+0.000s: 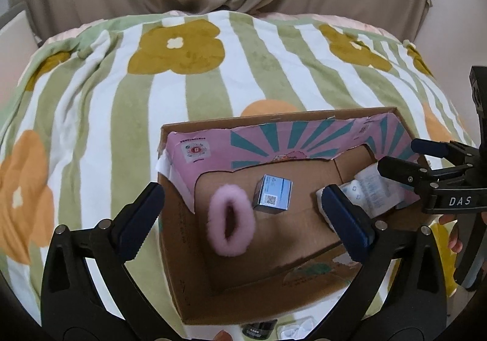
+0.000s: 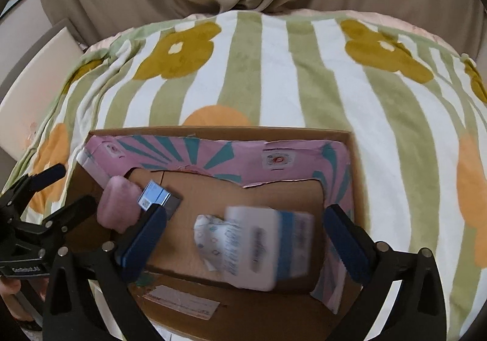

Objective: Organize objects
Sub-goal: 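Open both grippers to drop the pouf and SUPER DEER package inside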

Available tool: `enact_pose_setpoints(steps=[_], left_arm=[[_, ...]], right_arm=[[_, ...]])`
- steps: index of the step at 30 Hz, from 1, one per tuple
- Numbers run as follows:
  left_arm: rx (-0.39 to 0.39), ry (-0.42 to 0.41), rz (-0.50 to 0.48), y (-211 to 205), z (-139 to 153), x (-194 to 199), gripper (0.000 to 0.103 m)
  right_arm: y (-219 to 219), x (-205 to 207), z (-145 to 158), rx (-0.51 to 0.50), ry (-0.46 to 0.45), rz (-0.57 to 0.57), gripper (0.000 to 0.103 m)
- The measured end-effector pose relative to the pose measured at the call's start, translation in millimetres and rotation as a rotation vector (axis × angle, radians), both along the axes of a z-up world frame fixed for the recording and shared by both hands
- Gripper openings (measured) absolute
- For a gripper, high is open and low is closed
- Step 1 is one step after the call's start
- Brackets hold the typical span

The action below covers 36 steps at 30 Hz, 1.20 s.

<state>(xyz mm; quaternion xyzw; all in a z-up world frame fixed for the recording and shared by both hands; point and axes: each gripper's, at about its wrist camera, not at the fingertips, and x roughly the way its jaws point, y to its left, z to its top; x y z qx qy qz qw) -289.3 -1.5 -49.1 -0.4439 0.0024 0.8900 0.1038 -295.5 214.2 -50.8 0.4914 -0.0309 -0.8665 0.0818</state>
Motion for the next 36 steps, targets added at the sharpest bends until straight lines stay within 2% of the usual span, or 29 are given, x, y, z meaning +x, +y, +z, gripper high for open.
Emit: enact_pose_setpoints(steps=[4, 11, 17, 23, 29, 33, 36], left_arm=[[0.040, 0.008, 0.007, -6, 5, 9, 0.103], [0.039, 0.052, 0.018, -7, 23, 28, 0.103], [0.067, 0.101, 0.026, -11, 48, 50, 0.103], [0.107, 0.194, 0.028, -14, 81, 85, 0.103], [0.135, 0.290, 0.028, -20, 110, 131, 0.103], [0.122, 0.333, 0.037, -21, 121, 162, 0.103], [0.142, 0.363, 0.047, -24, 126, 190, 0.103]], right_arm=[[1, 6, 6, 0.012, 0.015, 0.001, 0.103], [-2, 25, 28, 0.043, 0.069, 0.008, 0.103], [-3, 44, 50, 0.038, 0.124, 0.003, 0.103], [-4, 71, 72, 0.020, 0.182, 0.008, 0.103], [-1, 109, 98, 0.022, 0.296, -0.011, 0.103], [1, 139, 110, 0.015, 0.360, -0.019, 0.103], [0, 166, 116, 0.013, 0.407, -0.022, 0.103]])
